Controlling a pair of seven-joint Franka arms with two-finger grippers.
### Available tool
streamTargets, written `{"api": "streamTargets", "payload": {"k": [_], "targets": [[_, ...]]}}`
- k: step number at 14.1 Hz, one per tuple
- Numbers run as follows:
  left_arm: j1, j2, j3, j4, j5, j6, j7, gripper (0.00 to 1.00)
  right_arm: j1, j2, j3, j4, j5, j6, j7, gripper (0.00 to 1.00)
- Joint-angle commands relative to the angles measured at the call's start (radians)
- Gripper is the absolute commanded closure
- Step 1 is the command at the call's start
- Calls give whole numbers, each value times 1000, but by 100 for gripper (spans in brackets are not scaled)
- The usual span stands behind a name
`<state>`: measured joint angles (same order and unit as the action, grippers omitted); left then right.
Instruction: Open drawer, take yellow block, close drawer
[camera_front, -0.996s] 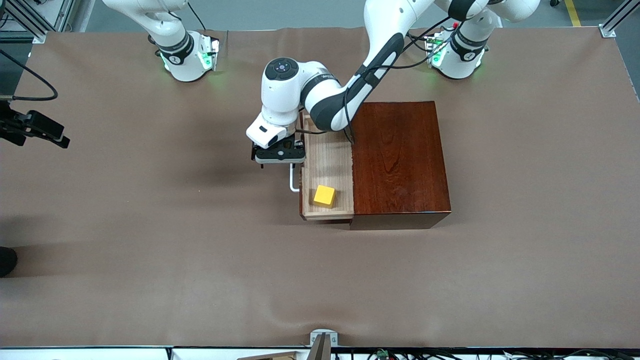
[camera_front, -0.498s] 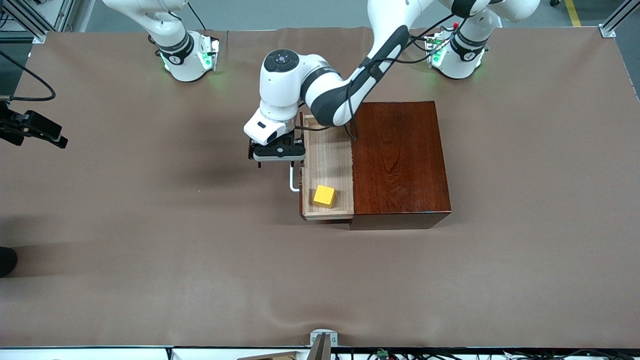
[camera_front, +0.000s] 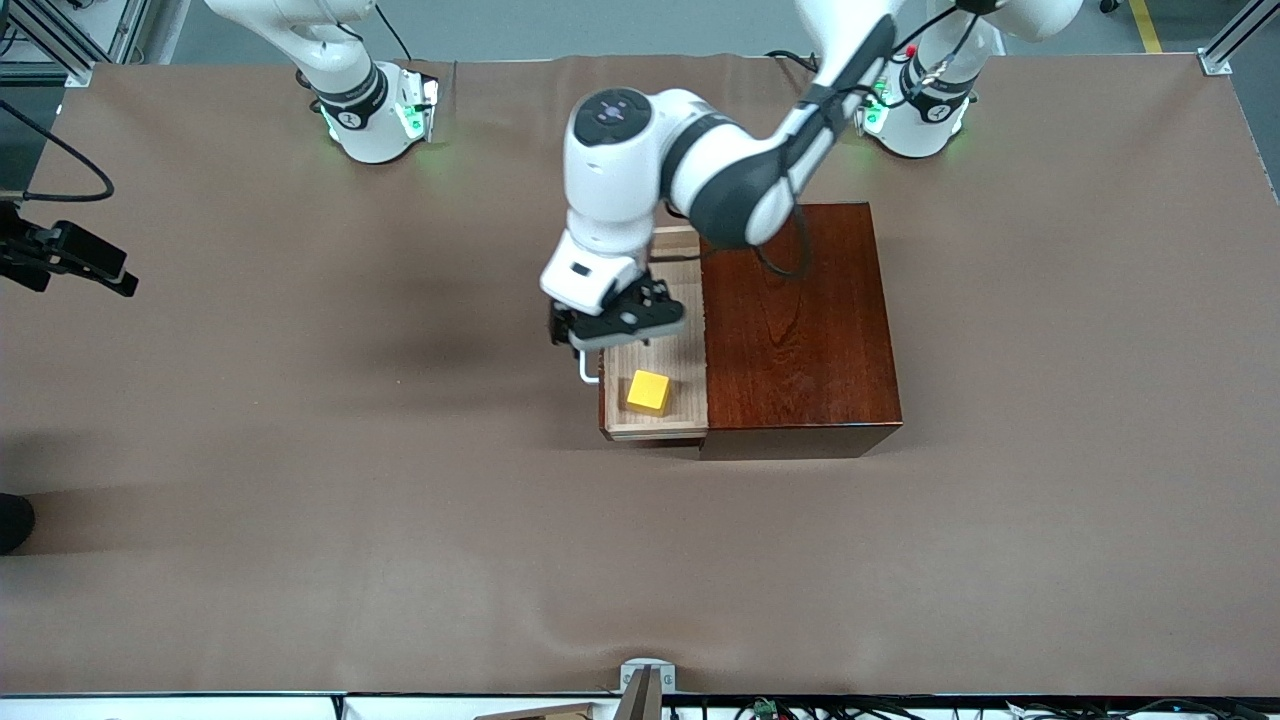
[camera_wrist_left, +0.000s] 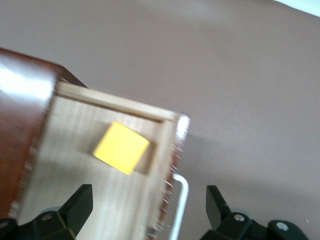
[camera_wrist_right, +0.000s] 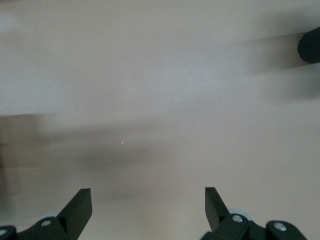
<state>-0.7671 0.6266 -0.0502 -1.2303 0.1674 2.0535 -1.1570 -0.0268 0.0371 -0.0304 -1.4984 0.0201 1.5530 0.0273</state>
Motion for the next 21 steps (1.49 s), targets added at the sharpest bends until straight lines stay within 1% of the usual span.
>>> {"api": "streamTargets", "payload": {"k": [1, 3, 5, 9, 12, 15, 16, 18, 20, 21], "targets": [[58, -45, -10, -35, -41, -71, 54, 0, -8, -6, 10, 7, -8, -10, -3, 0], [103, -68, -11, -52, -71, -108, 106, 0, -8, -6, 10, 7, -8, -5, -3, 0], [141, -82, -11, -58, -77, -111, 126, 0, -8, -6, 12, 7, -8, -7, -3, 0], [184, -106, -11, -84, -80, -148, 154, 0, 8, -5, 12, 6, -5, -7, -1, 0], [225, -159, -13, -139, -81, -154, 210, 0, 50, -3, 14, 6, 1, -5, 0, 0], [297, -232, -13, -205, -133, -173, 316, 0, 88, 0, 12, 4, 4, -7, 6, 0], [323, -255, -13, -218, -149, -199, 365, 0, 100, 0, 14, 4, 6, -5, 52, 0], [374, -280, -13, -224, -160, -252, 446, 0, 152, 3, 14, 4, 6, -5, 220, 0], [408, -298, -13, -236, -160, -283, 476, 0, 218, 10, 14, 6, 6, -1, 386, 0], [425, -315, -11, -259, -160, -283, 491, 0, 258, 18, 14, 7, 6, 2, 499, 0]]}}
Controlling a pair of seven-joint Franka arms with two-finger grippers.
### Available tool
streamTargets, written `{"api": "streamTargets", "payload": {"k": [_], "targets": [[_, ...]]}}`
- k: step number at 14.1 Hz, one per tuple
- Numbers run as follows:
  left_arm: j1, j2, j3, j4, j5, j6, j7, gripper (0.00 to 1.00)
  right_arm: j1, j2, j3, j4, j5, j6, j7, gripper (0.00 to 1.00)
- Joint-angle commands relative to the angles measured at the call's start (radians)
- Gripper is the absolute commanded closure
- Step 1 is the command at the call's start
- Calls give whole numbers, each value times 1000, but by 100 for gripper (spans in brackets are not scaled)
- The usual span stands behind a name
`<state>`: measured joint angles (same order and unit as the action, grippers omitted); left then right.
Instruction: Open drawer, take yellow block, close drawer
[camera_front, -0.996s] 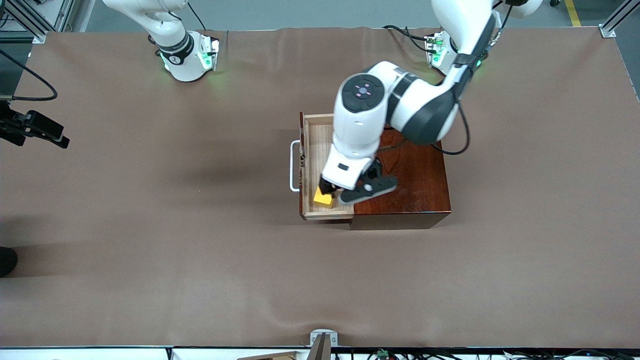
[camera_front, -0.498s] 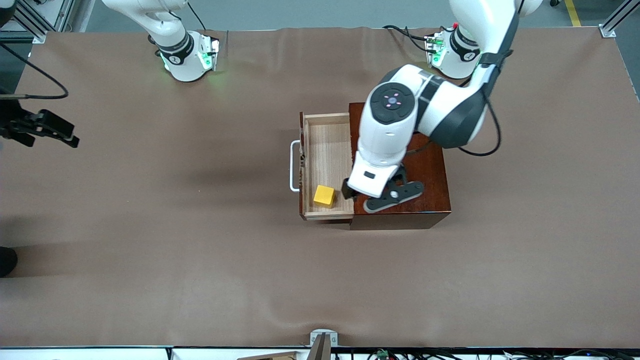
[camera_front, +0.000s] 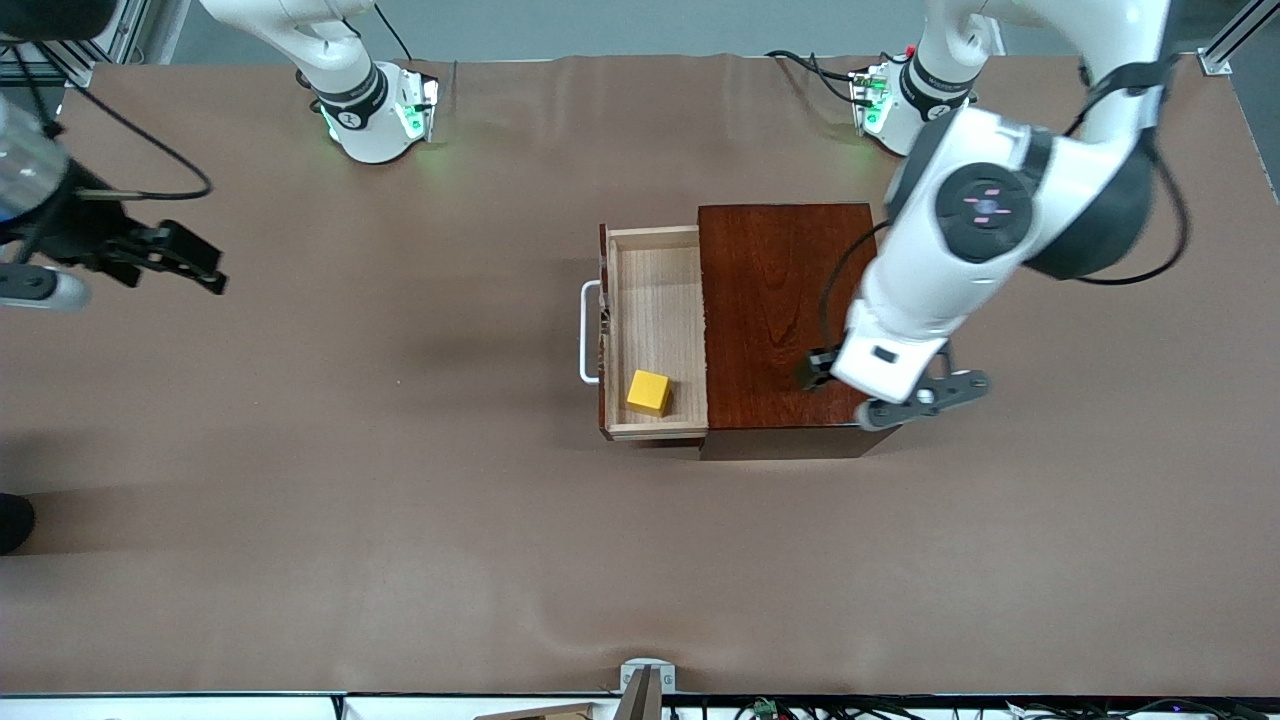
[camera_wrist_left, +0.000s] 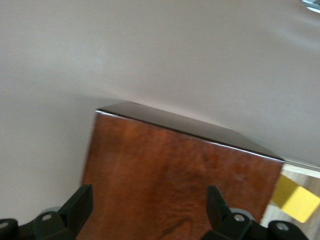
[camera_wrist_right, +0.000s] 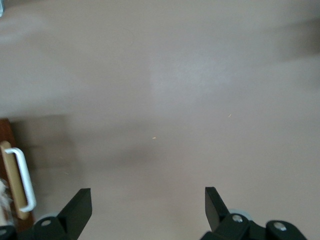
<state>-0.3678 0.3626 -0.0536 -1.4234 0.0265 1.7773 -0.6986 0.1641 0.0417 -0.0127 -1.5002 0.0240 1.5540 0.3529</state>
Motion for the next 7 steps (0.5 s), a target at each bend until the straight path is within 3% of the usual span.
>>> {"api": "streamTargets", "payload": {"k": [1, 7], "targets": [[42, -72, -8, -95, -19, -7, 59, 0, 104, 23, -4, 9, 2, 9, 292, 0], [159, -185, -6, -219, -11, 4, 241, 0, 336, 99, -6, 29, -4, 78, 1024, 0]]}}
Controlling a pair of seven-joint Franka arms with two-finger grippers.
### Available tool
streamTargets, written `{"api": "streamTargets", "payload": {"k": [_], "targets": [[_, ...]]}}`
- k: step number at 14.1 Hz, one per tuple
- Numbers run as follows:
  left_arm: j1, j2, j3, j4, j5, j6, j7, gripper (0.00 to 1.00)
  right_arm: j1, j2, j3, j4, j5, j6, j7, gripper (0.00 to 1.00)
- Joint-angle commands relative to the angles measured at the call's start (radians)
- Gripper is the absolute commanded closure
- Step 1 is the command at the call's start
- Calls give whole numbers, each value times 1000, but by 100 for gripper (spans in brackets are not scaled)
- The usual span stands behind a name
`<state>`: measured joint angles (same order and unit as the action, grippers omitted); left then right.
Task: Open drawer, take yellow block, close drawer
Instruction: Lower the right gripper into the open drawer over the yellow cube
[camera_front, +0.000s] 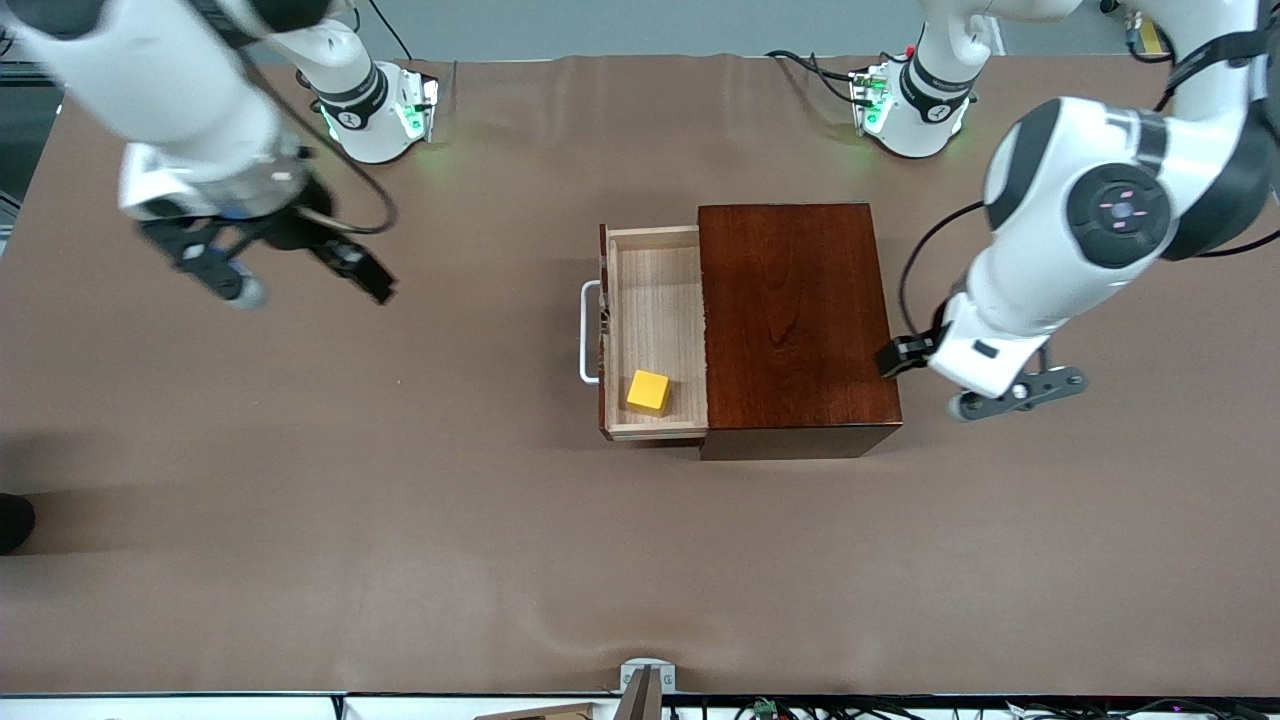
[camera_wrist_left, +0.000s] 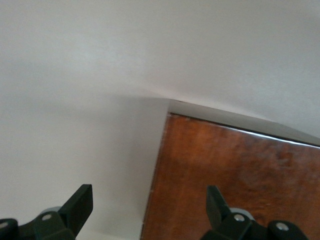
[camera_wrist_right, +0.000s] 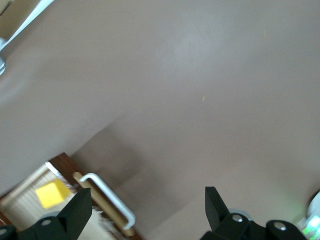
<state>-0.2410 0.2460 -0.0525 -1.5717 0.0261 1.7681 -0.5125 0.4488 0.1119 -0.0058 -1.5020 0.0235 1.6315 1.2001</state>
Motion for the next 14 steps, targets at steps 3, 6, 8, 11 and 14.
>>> {"api": "streamTargets", "payload": {"k": [3, 6, 8, 11, 14], "targets": [[81, -117, -7, -122, -11, 13, 144, 0, 114, 87, -11, 80, -5, 5, 502, 0], [140, -171, -9, -172, -11, 16, 242, 0, 154, 138, -11, 97, 0, 59, 741, 0], [163, -198, -9, -195, -11, 14, 299, 0, 175, 179, -11, 98, 0, 109, 887, 0], [183, -240, -7, -231, -11, 8, 374, 0, 222, 241, -13, 123, -5, 174, 1099, 0], [206, -269, -7, -232, -11, 1, 411, 0, 248, 308, -13, 181, -5, 228, 1283, 0]]}}
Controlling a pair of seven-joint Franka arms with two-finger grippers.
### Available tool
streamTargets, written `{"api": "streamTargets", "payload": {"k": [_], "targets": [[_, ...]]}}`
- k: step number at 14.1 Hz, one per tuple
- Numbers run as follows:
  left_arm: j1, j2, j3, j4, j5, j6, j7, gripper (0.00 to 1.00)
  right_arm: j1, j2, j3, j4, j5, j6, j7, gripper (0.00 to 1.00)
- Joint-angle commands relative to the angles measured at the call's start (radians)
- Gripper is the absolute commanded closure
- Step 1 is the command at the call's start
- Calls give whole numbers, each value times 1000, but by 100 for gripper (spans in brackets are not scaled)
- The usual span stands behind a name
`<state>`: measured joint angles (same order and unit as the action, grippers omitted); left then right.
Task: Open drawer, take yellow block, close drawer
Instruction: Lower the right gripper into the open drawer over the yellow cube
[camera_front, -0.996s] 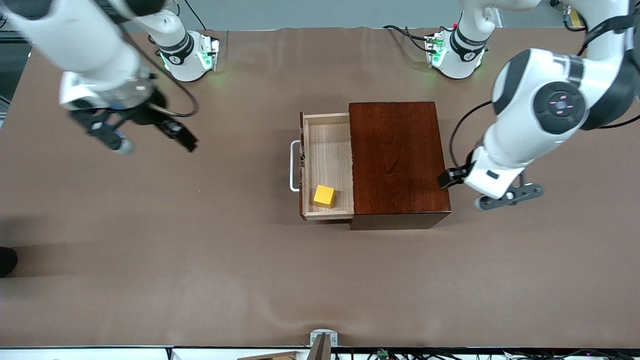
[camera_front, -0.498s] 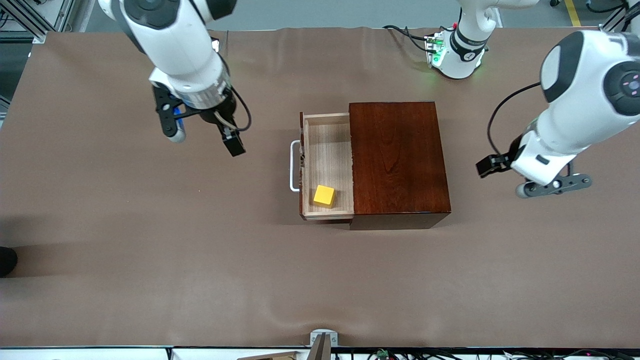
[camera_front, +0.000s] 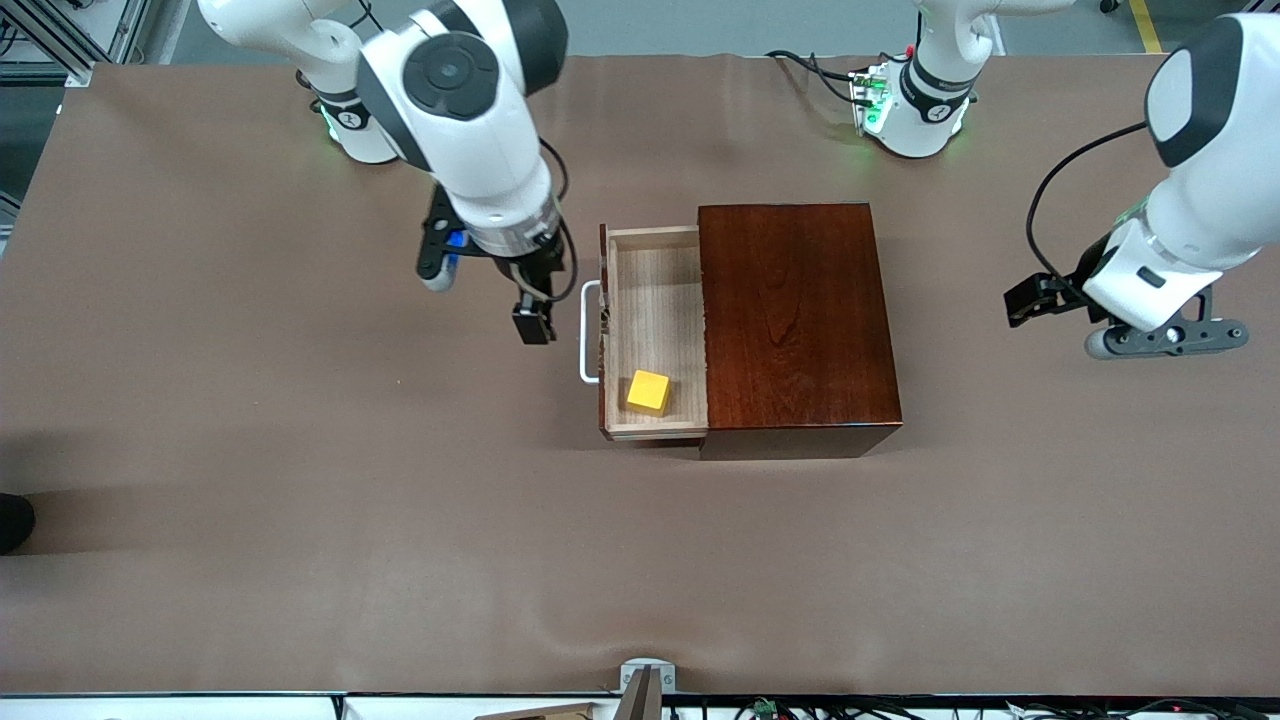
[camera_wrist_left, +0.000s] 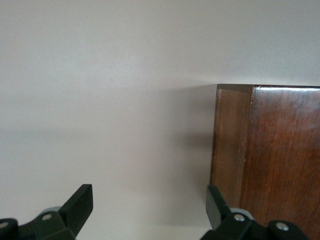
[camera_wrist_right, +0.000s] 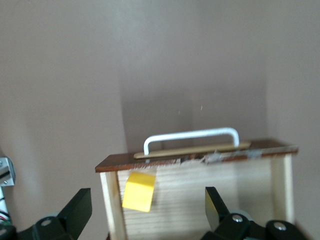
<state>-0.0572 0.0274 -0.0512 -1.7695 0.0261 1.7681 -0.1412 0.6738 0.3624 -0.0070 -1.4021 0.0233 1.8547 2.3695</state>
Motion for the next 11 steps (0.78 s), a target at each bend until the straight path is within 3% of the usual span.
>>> {"api": "streamTargets", "payload": {"k": [1, 4, 11], "targets": [[22, -52, -10, -31, -11, -6, 48, 0, 35, 85, -10, 104, -5, 14, 163, 0], [16, -53, -12, -5, -9, -16, 60, 0, 78, 145, -11, 141, -8, 56, 270, 0], [20, -64, -9, 113, -5, -200, 135, 0, 130, 248, -13, 141, -8, 150, 347, 0]]}}
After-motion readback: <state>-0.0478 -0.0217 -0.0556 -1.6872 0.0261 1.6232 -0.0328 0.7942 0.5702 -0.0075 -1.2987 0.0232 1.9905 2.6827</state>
